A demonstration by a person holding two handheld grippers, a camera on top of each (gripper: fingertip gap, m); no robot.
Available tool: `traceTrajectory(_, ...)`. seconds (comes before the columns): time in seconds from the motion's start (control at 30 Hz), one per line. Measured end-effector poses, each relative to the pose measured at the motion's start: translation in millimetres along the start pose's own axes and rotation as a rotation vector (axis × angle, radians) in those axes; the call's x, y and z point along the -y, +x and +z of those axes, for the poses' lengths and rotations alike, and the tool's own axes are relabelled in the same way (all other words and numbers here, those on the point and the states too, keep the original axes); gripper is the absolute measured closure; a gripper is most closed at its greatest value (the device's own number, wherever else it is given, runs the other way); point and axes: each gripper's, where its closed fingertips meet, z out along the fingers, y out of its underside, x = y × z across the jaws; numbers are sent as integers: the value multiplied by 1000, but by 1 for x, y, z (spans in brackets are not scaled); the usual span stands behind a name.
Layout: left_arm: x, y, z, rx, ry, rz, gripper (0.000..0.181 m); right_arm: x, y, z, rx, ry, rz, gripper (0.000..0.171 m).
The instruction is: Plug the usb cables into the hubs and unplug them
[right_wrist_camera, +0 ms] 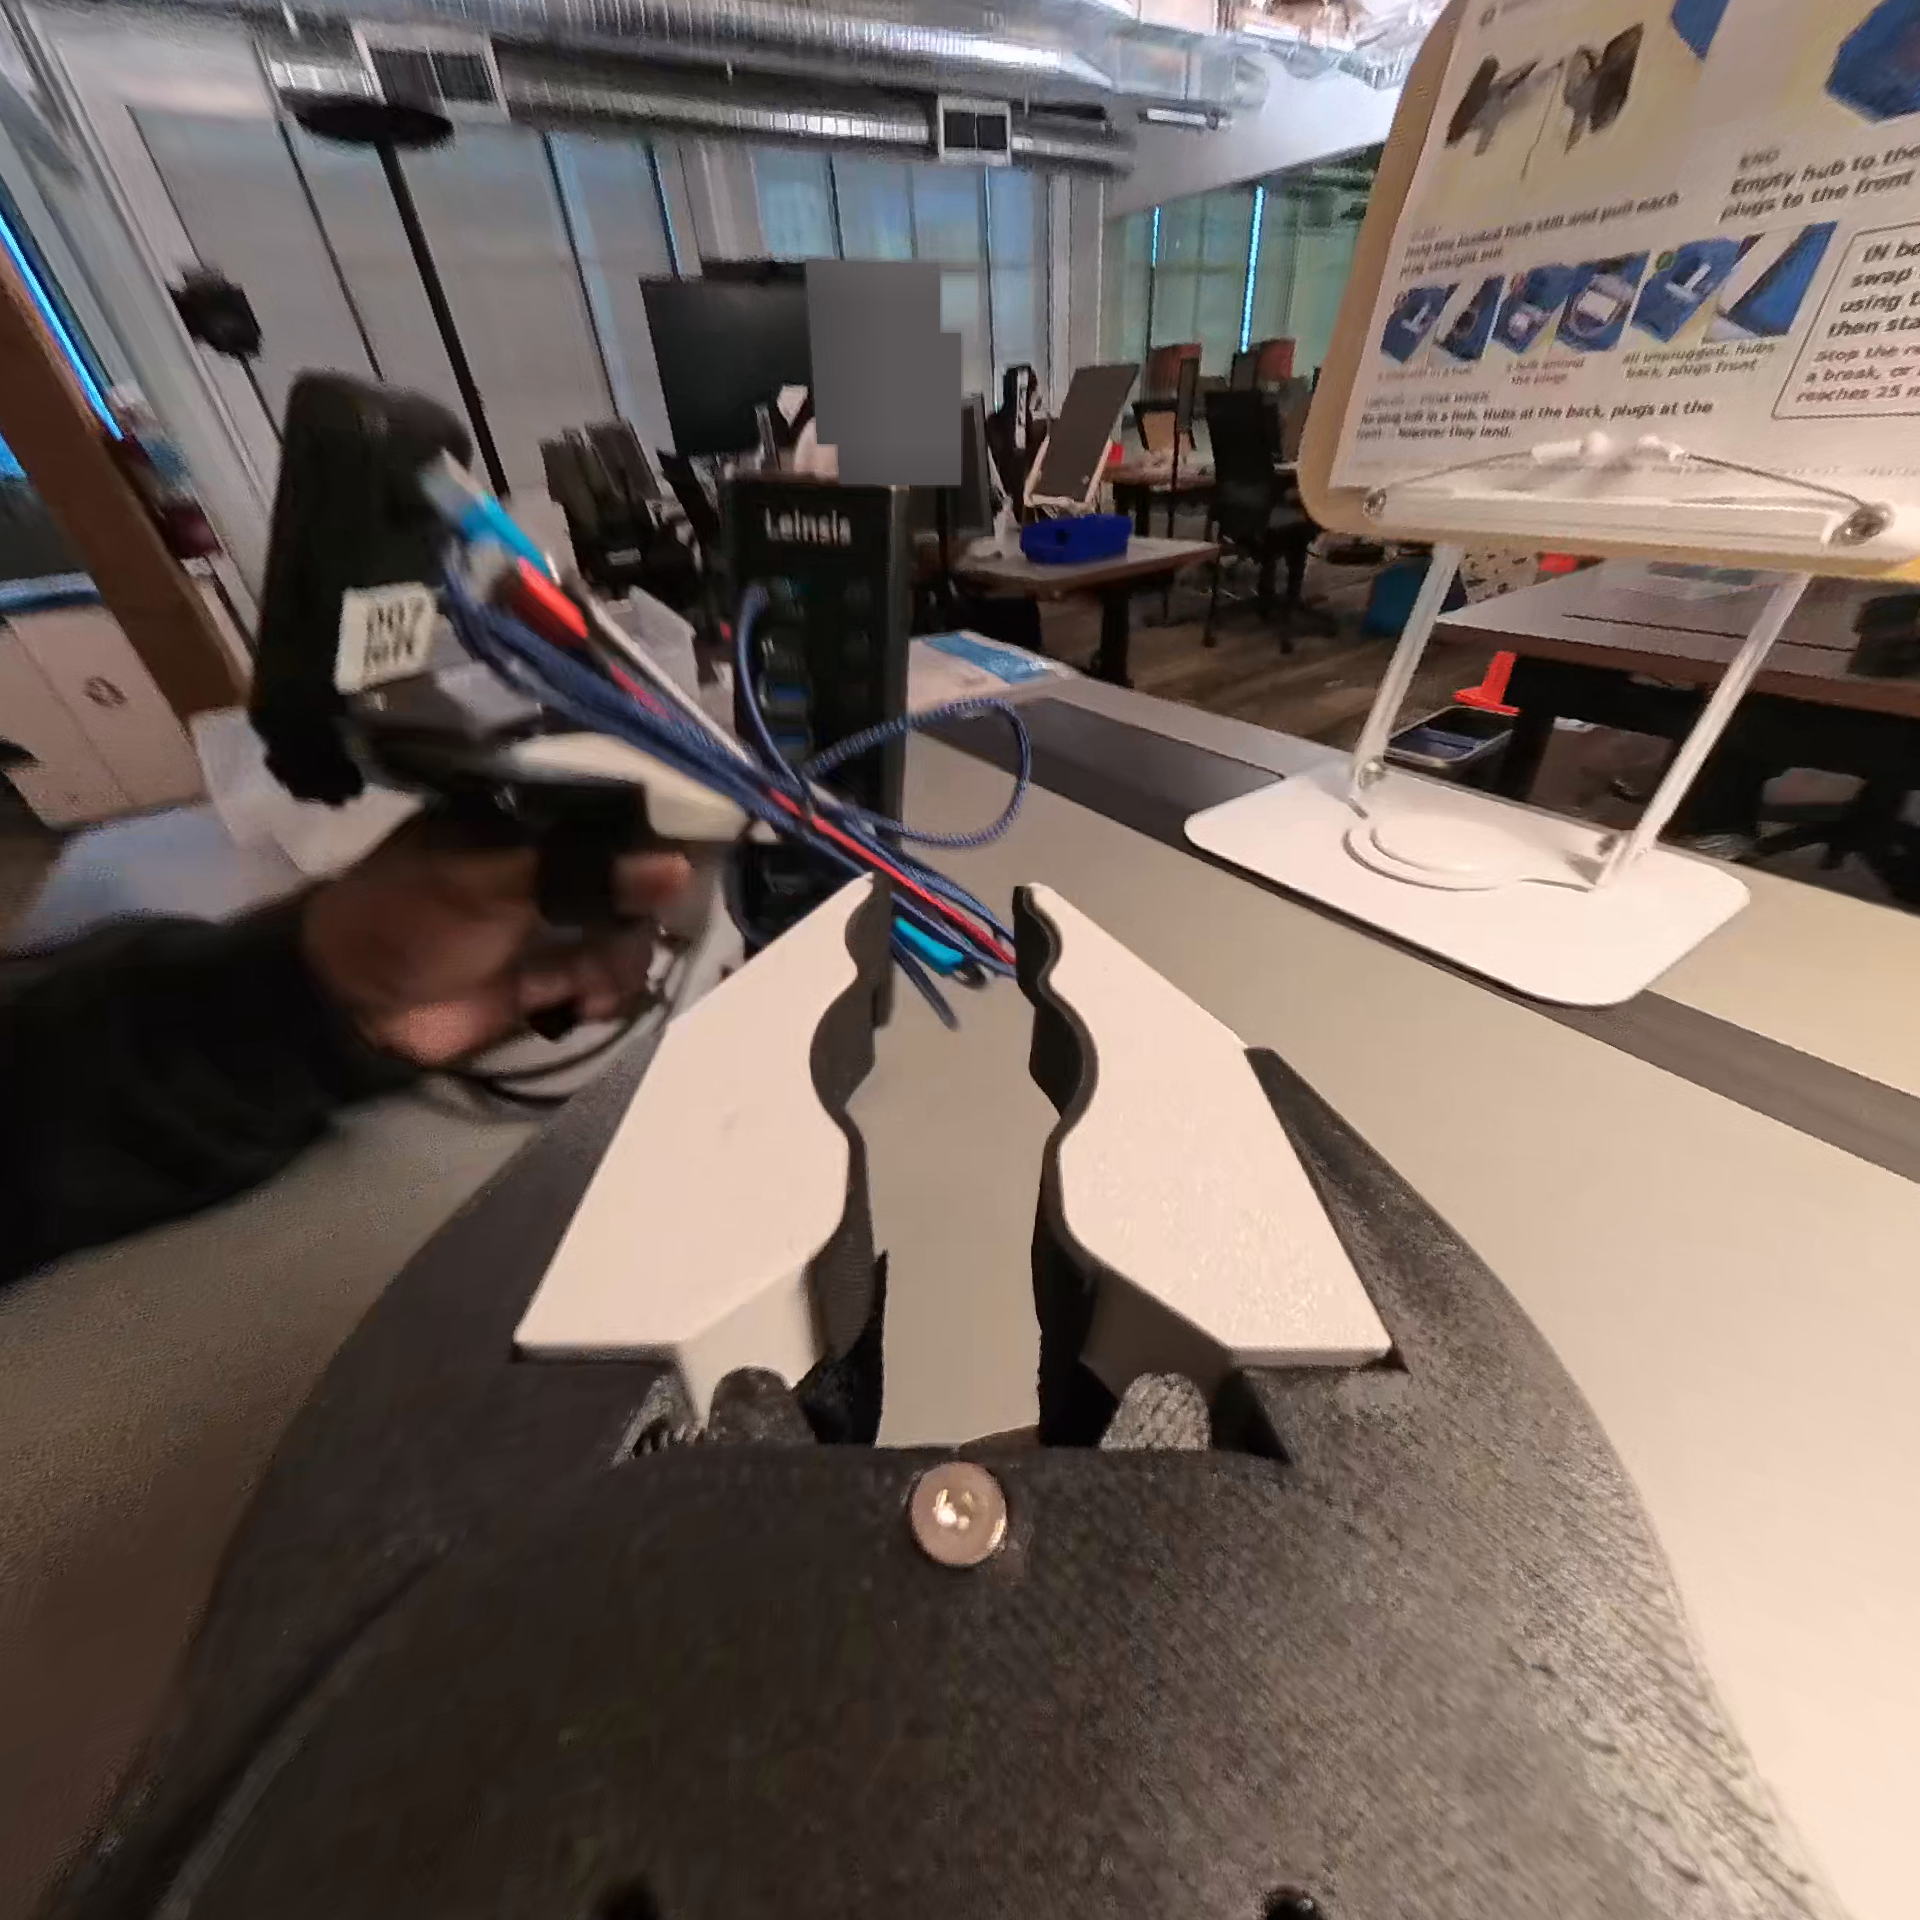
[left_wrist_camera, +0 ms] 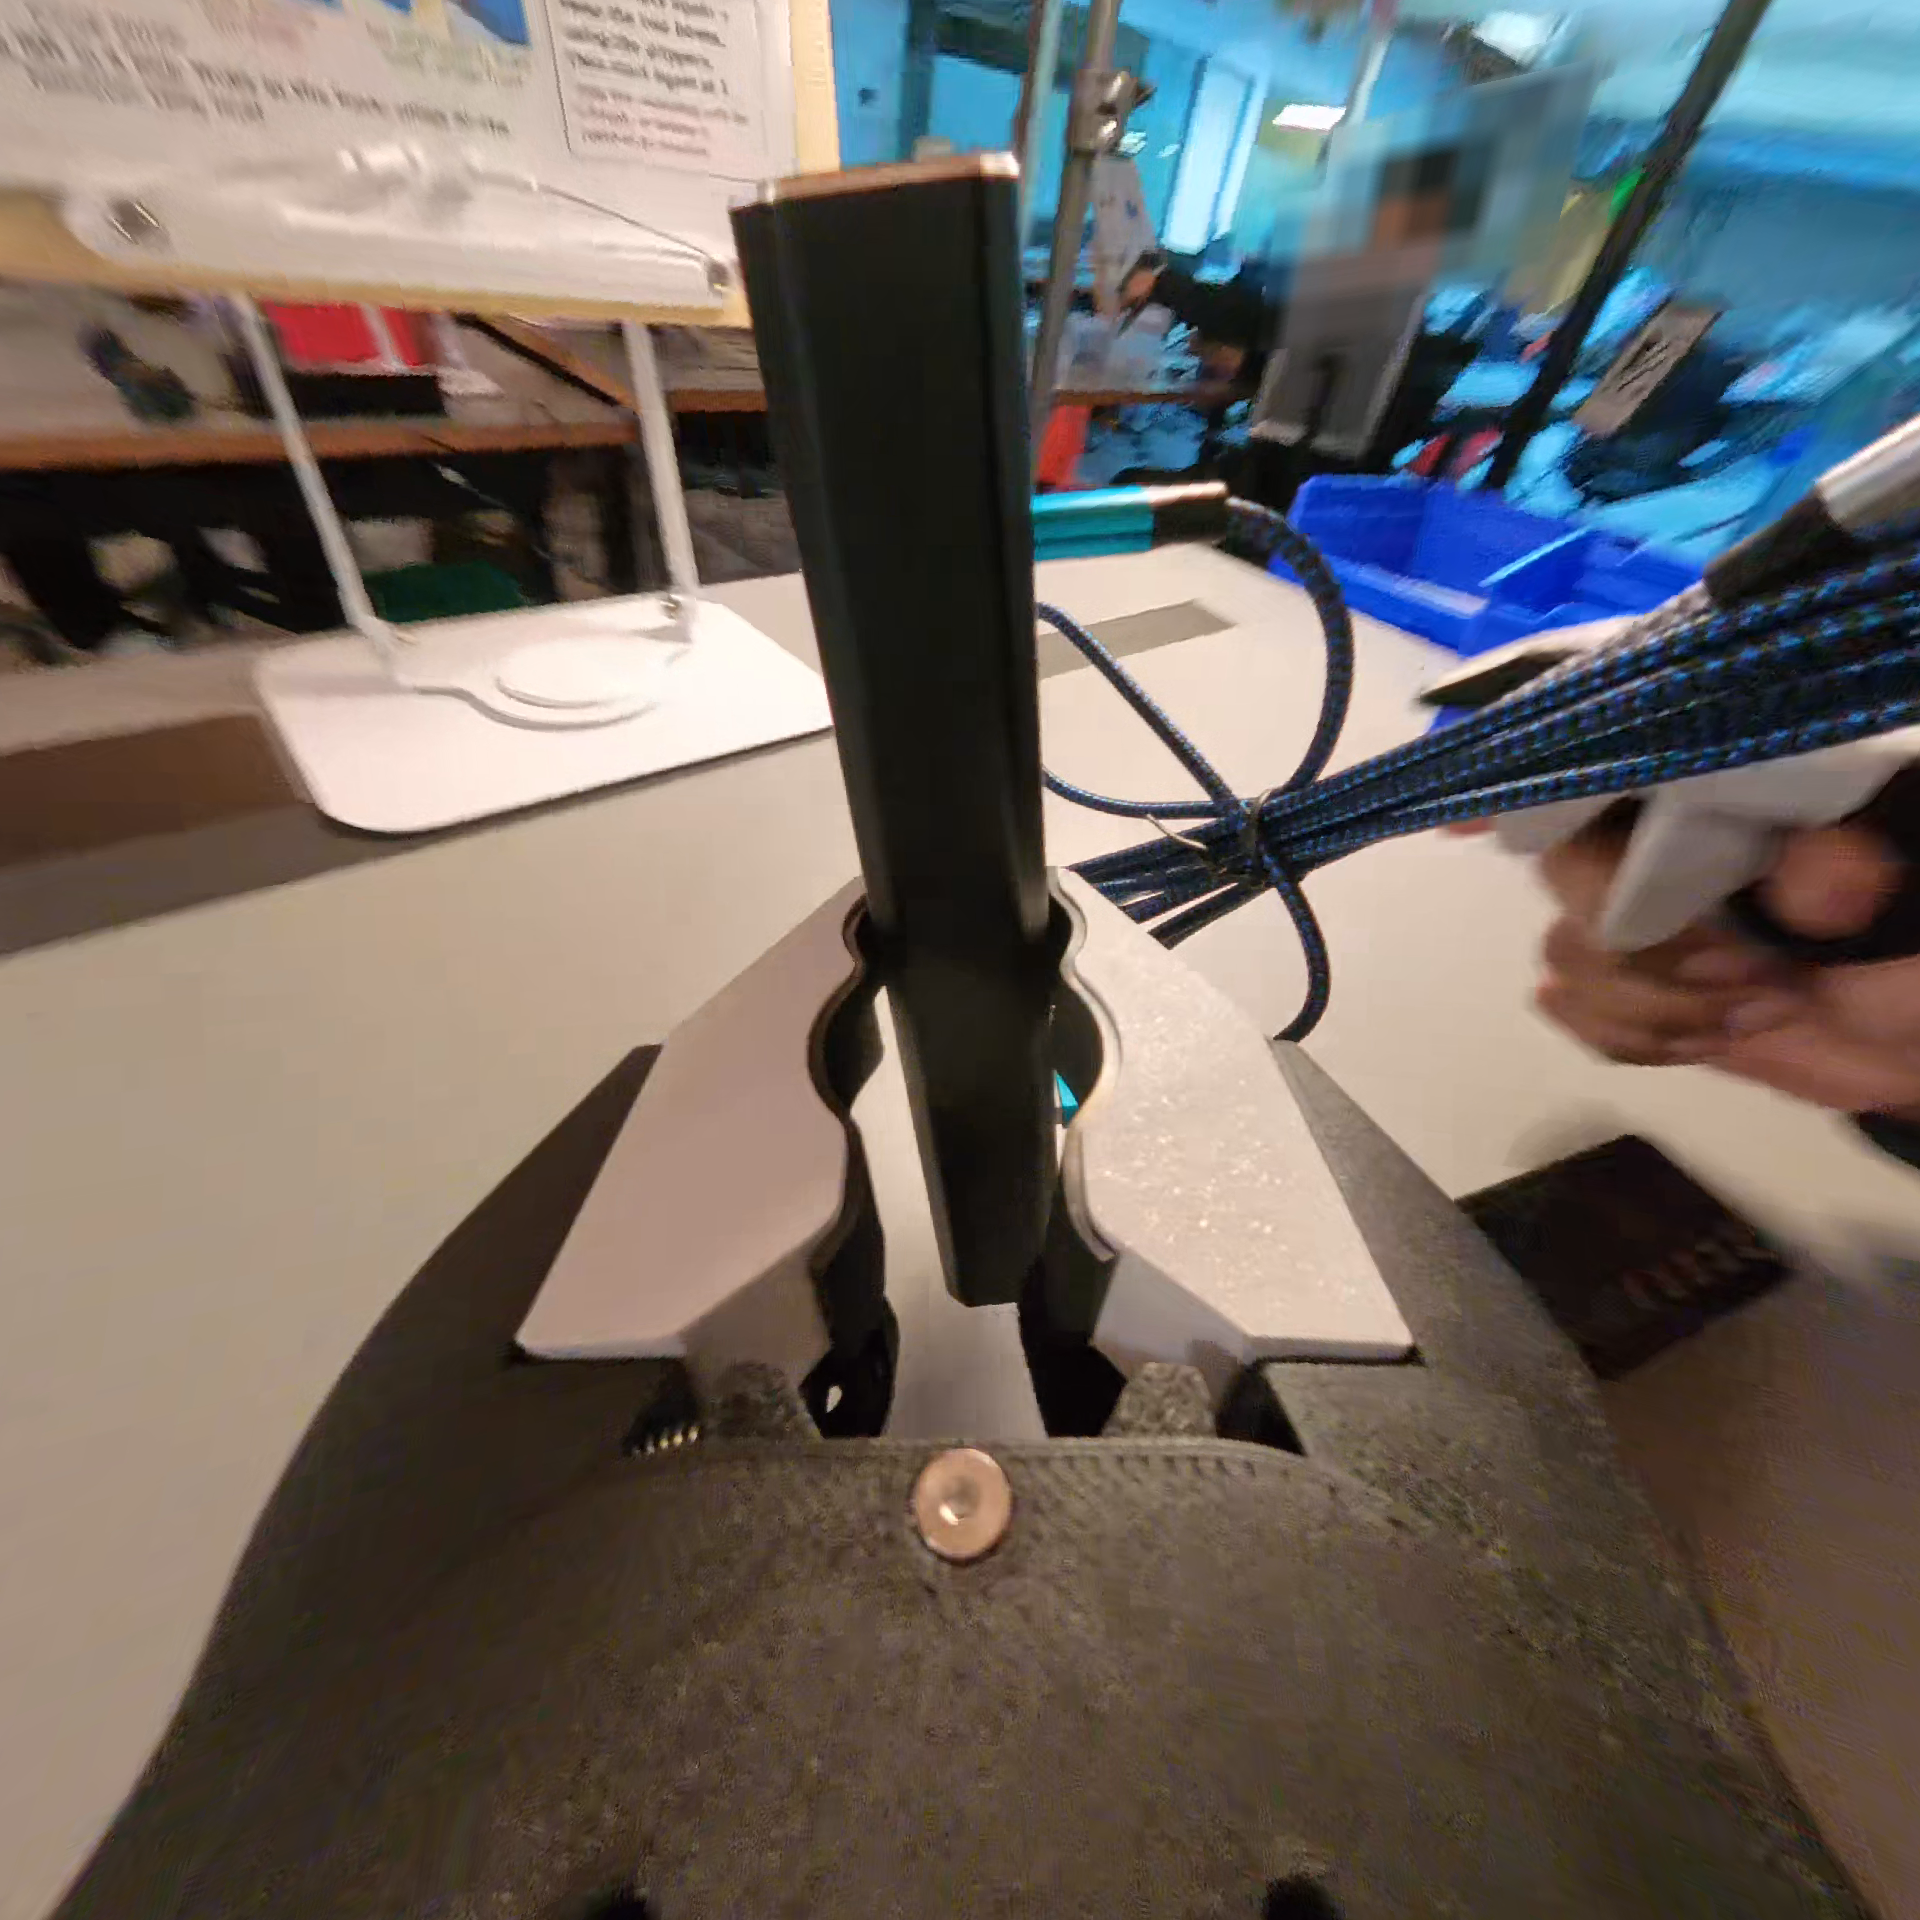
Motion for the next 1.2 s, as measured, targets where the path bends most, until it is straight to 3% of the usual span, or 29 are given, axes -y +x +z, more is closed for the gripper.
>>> traceTrajectory(0.17, 3, 18, 2, -252, 67, -293, 153, -14, -5, 2, 6, -51, -124, 148)
traceTrajectory(0.47, 2, 22, 3, -409, 120, -596, 154, -33, -13, 5, 10, -140, -250, 149)
traceTrajectory(0.73, 6, 16, -1, -471, 169, -753, 153, -34, -5, 5, -37, -146, -268, 150)
traceTrajectory(1.2, 3, 12, -2, -471, 167, -818, 154, -36, -12, 13, -55, -127, -331, 152)
